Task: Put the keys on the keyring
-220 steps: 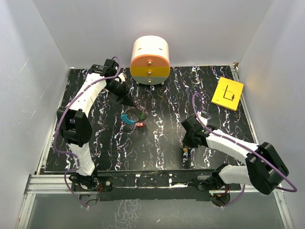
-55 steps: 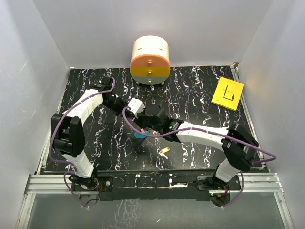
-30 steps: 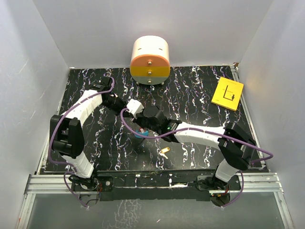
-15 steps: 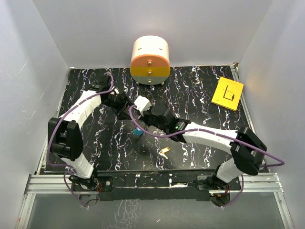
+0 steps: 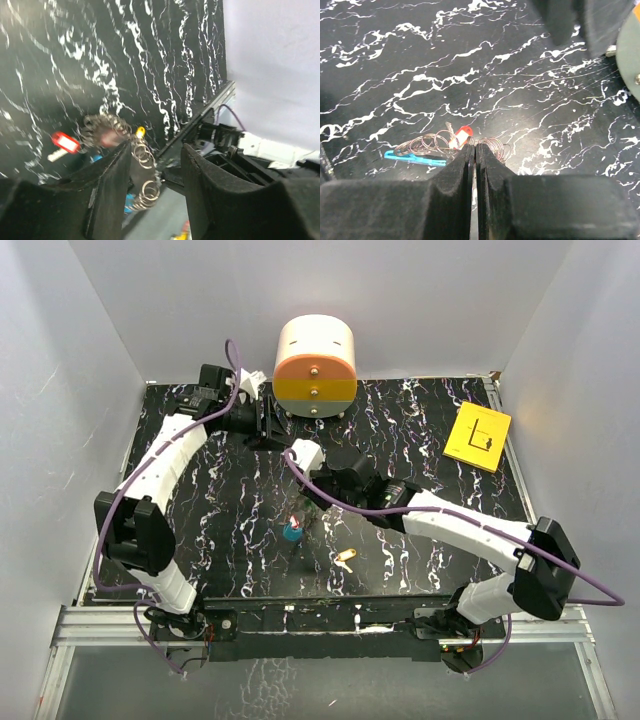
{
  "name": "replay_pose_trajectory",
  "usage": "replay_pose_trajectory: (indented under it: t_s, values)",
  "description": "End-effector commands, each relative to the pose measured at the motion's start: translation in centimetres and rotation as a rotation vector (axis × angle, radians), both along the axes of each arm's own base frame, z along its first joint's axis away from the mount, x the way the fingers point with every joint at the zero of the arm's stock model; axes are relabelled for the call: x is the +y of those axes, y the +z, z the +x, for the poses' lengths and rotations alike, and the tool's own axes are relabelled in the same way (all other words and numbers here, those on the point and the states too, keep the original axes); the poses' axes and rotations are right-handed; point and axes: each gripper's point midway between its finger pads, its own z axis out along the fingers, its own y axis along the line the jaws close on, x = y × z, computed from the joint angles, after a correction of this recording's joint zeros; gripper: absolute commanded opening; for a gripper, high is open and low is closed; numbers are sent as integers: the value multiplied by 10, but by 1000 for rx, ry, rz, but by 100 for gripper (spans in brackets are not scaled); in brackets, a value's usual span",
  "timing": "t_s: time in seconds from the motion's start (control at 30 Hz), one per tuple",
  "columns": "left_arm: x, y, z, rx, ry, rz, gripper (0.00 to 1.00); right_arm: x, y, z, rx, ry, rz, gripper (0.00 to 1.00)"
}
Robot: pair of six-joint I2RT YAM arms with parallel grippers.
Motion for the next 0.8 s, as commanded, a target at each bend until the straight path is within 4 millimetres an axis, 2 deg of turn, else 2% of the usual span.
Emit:
replay_pose_trajectory:
  t_s: [0.0, 0.03, 0.13, 0.3, 0.4, 0.53, 0.67, 0.77]
  values:
    - [-4, 33, 8, -384, -252, -18, 42, 6, 46, -12, -1, 52, 96, 8]
    - [-4, 36, 9, -438, -295, 2, 41, 4, 45, -12, 2, 47, 95, 8]
    - [-6, 29, -3, -427, -375, 23, 39, 0, 44, -12, -1, 29, 99, 8]
    - [-11, 10, -47, -401, -622, -12, 35, -6, 50, -11, -24, 6, 119, 8]
    - [-4, 2, -60, -551, -733, 9, 33, -7, 51, -13, -19, 9, 122, 8]
    - [1, -7, -61, -826, -778, 56, 33, -6, 50, -18, 21, 26, 109, 8]
    - [-7, 7, -82, -1022, -810, -50, 33, -6, 48, -22, 47, 28, 119, 8]
    - [-12, 10, -91, -1040, -824, -123, 32, -5, 50, -24, 55, 26, 141, 8]
